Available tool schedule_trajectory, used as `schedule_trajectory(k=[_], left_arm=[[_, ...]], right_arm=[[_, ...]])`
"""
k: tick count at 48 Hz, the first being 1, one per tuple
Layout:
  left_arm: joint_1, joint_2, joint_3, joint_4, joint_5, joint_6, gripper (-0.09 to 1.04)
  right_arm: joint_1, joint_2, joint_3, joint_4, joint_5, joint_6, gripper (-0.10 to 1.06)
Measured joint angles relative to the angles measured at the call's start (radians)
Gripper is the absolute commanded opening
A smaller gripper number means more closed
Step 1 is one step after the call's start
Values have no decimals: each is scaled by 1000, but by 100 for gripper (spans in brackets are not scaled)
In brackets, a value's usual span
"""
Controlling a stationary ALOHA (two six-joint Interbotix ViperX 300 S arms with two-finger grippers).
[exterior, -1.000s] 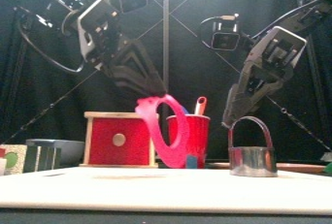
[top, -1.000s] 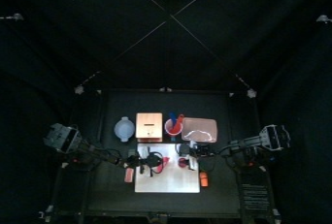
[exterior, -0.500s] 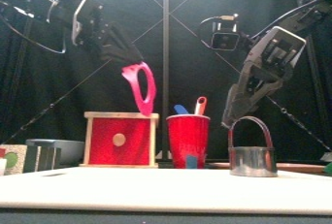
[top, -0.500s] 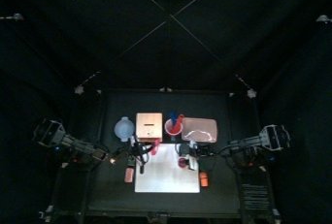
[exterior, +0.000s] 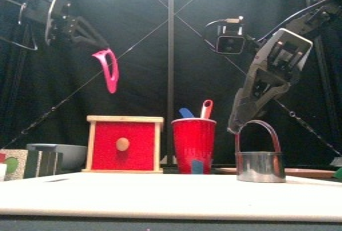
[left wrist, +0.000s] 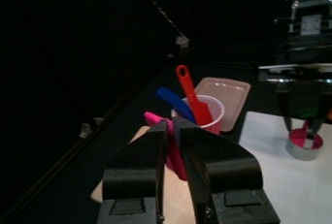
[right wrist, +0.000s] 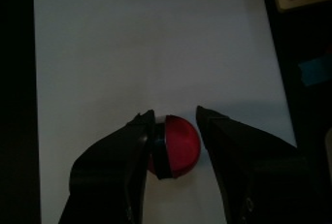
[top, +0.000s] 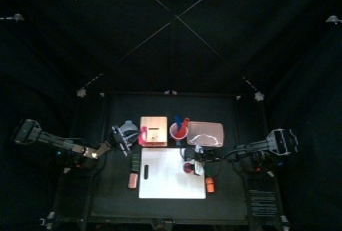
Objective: Get the cutter from the drawer then cut the dough then place the extra dough in the bowl
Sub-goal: Place the extra dough in the bowl
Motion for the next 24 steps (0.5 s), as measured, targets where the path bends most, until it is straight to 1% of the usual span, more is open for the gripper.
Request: schedule_trajectory(k=[6, 16, 24], left_arm=[[48, -51, 54, -9, 2, 0, 55], [106, -55, 124, -15, 23, 0, 55], [130, -57, 169, -25, 26, -6, 55]], right_arm=[[0, 5, -2, 0, -2, 2, 77], [2, 12, -6, 11, -2, 2, 77], [2, 18, -6, 17, -3, 0, 77]])
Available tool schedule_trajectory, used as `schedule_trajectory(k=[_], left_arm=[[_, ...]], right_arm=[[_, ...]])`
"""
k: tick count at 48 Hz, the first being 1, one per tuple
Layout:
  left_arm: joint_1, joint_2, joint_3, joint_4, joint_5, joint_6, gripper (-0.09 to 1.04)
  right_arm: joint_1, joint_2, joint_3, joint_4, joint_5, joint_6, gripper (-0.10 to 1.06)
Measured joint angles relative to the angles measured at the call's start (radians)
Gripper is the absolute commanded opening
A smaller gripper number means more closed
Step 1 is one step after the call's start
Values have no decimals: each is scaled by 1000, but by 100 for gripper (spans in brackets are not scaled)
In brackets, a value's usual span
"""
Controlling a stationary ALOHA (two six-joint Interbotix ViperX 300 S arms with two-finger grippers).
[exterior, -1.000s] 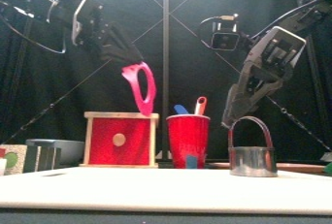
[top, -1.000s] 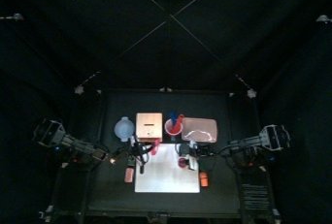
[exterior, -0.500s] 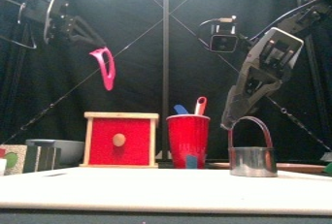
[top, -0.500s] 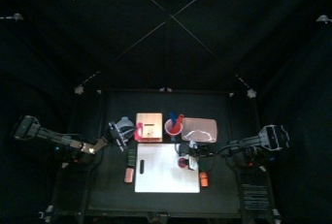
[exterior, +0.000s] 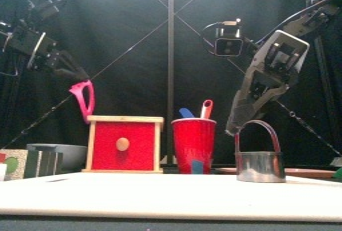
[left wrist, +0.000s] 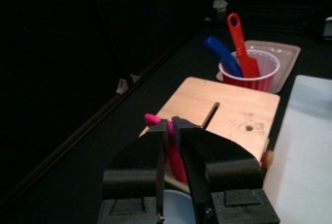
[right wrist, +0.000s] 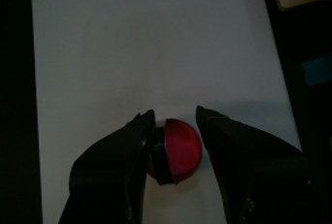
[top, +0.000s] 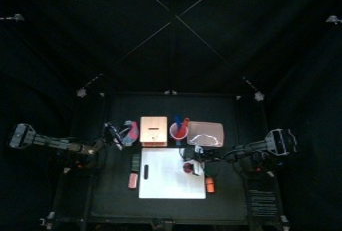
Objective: Get the cutter from the drawer then cut the dough then place the extra dough in the bowl
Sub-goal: Place the extra dough in the bowl
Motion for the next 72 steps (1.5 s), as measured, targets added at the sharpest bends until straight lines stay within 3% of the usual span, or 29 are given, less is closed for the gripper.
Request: schedule_trajectory(k=[21, 45, 63, 72], left_arm=[[71, 20, 71, -67, 60, -3, 55], [124, 161, 48, -44, 140, -20, 57], [126, 170, 48, -43, 178, -23, 76], [126, 170, 48, -43, 178, -23, 78]], right_arm=[[3, 23, -15, 8, 0, 0, 77], [6, 46, -32, 8, 2, 0, 77], [9, 48, -37, 8, 2, 2, 77], [9, 49, -38, 8, 2, 0, 77]])
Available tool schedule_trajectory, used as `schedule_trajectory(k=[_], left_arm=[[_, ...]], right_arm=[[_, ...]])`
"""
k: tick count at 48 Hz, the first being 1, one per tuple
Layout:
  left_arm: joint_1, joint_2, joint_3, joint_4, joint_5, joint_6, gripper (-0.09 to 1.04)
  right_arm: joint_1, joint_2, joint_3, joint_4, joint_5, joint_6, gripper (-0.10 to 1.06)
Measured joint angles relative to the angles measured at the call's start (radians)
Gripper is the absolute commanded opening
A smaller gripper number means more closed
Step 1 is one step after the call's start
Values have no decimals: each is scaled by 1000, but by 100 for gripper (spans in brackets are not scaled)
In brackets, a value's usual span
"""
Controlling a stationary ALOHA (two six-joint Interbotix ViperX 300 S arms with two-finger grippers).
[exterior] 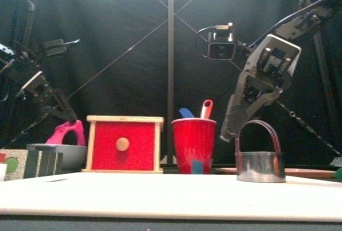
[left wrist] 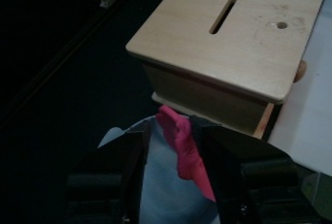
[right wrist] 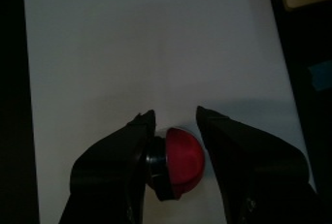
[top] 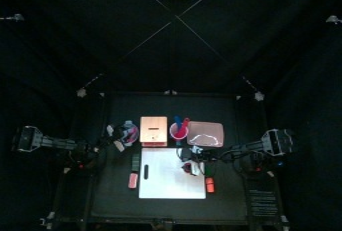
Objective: Get the cutter from the drawer then cut the dough then place the extra dough in the bowl
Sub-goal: Place the extra dough in the bowl
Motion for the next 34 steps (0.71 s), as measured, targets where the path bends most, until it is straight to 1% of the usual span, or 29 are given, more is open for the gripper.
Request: schedule_trajectory(k=[8, 14, 22, 27, 34], left_arm=[[2, -8, 0, -3, -2, -5, 78], [2, -31, 0, -34, -3, -40, 78], [2, -72, 15, -92, -2, -167, 78], [2, -83, 29, -91, 0, -264, 78], [2, -86, 49, -69, -2, -356, 78]], right_arm=[[0, -2, 2, 0, 0, 0, 77], [0, 0, 2, 0, 0, 2, 77], [0, 0, 2, 0, 2, 0, 77], [-2, 0, 2, 0, 0, 0, 77], [0, 0, 0, 0, 0, 2, 77]])
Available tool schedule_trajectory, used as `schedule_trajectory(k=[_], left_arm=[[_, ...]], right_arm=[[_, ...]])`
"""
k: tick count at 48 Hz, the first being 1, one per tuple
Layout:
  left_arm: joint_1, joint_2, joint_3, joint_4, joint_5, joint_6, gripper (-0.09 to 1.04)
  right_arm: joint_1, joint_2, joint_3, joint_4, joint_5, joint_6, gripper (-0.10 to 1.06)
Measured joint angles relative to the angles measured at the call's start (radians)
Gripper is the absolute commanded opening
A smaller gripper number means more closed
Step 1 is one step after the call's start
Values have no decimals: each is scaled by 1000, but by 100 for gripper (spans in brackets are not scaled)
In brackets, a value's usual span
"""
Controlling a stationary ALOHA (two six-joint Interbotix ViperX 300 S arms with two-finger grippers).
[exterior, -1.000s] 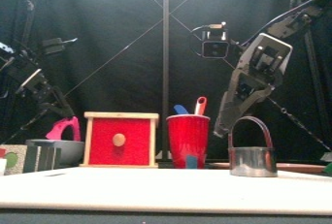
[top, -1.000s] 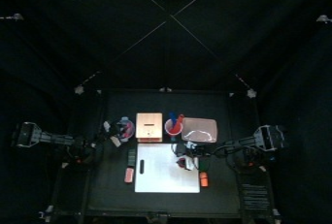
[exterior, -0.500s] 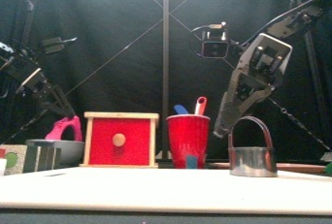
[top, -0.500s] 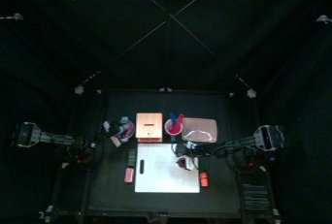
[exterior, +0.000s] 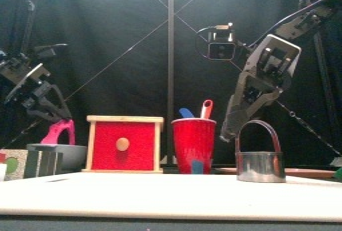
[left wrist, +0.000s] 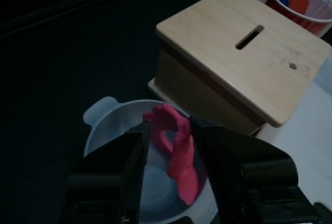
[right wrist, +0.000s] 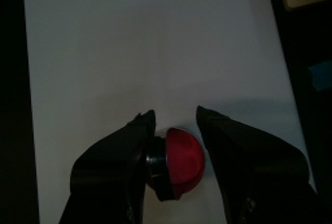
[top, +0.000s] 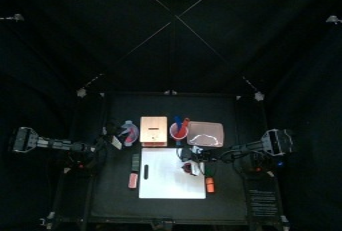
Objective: Get the cutter from the drawer then cut the dough then place the extra dough in the bowl
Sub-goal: Place the extra dough in the bowl
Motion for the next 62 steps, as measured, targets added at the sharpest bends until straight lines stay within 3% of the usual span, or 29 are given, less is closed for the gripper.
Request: schedule_trajectory(k=[38, 62], left_arm=[[12, -3, 12, 61, -8, -287, 78], [77, -44, 14, 123, -35, -302, 85]], right_arm=[[0, 0, -3, 0, 5, -2, 77], [0, 8, -8, 0, 6, 0, 77]])
